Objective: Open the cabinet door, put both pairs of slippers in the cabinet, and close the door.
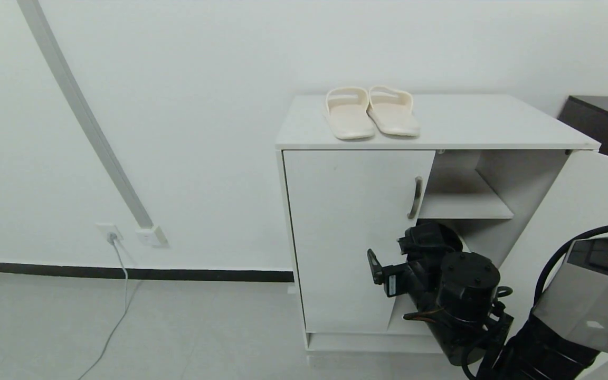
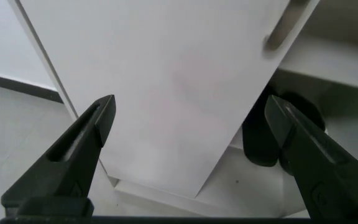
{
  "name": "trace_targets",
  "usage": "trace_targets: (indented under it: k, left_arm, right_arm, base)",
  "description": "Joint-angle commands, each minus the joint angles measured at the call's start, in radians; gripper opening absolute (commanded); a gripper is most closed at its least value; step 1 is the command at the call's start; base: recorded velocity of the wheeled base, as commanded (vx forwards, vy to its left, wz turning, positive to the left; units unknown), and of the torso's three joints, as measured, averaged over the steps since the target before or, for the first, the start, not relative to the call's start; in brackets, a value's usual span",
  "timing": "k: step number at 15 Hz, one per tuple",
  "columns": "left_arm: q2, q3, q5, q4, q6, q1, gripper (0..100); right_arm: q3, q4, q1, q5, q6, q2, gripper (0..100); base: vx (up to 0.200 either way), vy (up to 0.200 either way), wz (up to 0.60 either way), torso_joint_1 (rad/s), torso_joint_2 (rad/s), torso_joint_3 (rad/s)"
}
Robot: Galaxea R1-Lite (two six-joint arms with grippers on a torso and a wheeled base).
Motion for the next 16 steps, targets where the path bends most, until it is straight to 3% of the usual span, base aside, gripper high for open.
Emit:
trace_targets:
  k: [1, 16]
  left_arm:
    - [0.001, 0.0, 0.001, 0.0, -0.001, 0.001, 0]
    - [0.001, 0.0, -0.001, 0.0, -0.001, 0.001, 0]
  right_arm:
    - [0.002, 0.0, 0.0, 0.001, -0.001, 0.003, 100]
    - [0.008, 0.0, 0.005, 0.003, 0.001, 0.006, 100]
  base:
    - [0.0, 0.0, 0.0, 0.178, -0.49, -0.32]
    - [0.0, 0.0, 0.0, 0.222, -0.54, -0.319]
